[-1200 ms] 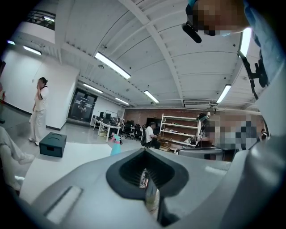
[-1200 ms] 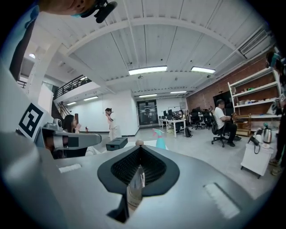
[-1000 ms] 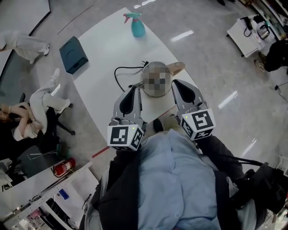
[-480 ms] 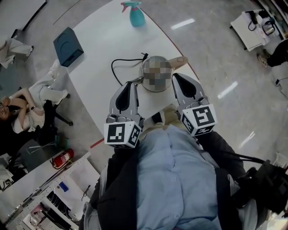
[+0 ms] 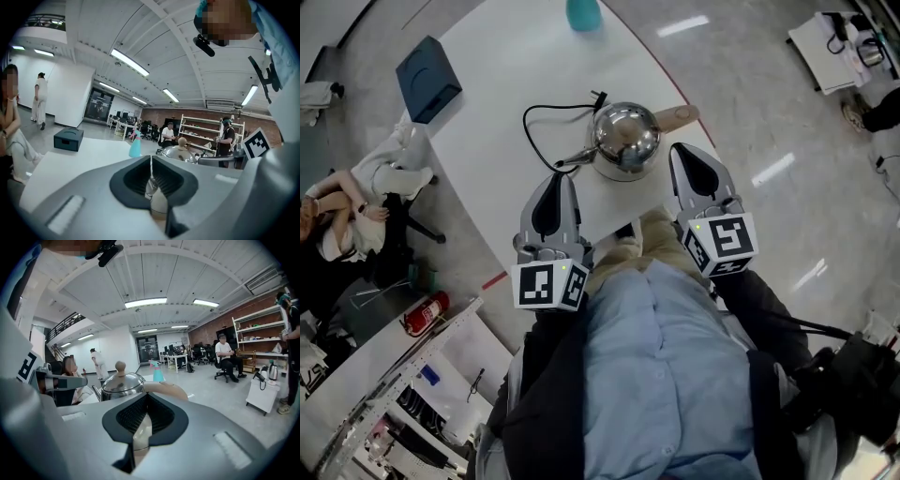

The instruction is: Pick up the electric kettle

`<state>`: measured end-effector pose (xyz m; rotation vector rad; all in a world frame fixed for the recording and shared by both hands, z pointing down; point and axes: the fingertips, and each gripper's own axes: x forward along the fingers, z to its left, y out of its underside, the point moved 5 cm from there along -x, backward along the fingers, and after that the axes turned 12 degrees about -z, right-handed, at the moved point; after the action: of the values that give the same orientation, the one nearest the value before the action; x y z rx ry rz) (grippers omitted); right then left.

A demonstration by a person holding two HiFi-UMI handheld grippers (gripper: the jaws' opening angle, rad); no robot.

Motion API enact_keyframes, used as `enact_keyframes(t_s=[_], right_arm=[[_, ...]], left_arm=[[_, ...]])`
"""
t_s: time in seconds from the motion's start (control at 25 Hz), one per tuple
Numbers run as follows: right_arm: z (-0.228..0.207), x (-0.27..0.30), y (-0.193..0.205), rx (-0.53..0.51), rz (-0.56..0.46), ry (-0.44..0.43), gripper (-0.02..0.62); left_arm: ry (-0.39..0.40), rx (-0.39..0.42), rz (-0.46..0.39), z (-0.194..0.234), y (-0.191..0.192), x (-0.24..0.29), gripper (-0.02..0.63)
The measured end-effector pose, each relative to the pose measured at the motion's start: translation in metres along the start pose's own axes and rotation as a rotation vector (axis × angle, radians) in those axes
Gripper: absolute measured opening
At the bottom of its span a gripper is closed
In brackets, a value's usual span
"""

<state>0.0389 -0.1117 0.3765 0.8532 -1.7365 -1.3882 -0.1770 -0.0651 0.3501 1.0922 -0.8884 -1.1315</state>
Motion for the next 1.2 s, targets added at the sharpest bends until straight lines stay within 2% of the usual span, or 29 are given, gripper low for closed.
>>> enact_keyframes(t_s=[0.08, 0.2, 0.36, 0.72, 1.0, 1.2], right_arm=[[-0.005, 0.003, 0.006, 0.004, 0.007, 0.012, 0.028], [-0.011, 0.007, 0.016, 0.016, 0.019, 0.026, 0.087], [-0.017, 0.01, 0.025, 0.032, 0.038, 0.049, 0.156], [-0.041, 0.017, 0.053, 0.052, 0.093, 0.099, 0.211], [-0.058, 0.038, 0.051, 0.048, 0.107, 0.11, 0.236], [-0.069, 0.059, 0.05, 0.042, 0.115, 0.108, 0.232]], left_arm=[[-0.01, -0.012, 0.013, 0.003, 0.008, 0.001, 0.047], [-0.024, -0.029, 0.03, 0.008, 0.02, 0.005, 0.123], [-0.03, -0.047, 0.057, 0.01, 0.029, 0.007, 0.183], [-0.04, -0.096, 0.077, 0.012, 0.052, 0.022, 0.207], [-0.052, -0.103, 0.068, 0.019, 0.049, 0.041, 0.215], [-0.075, -0.113, 0.063, 0.029, 0.047, 0.052, 0.215]])
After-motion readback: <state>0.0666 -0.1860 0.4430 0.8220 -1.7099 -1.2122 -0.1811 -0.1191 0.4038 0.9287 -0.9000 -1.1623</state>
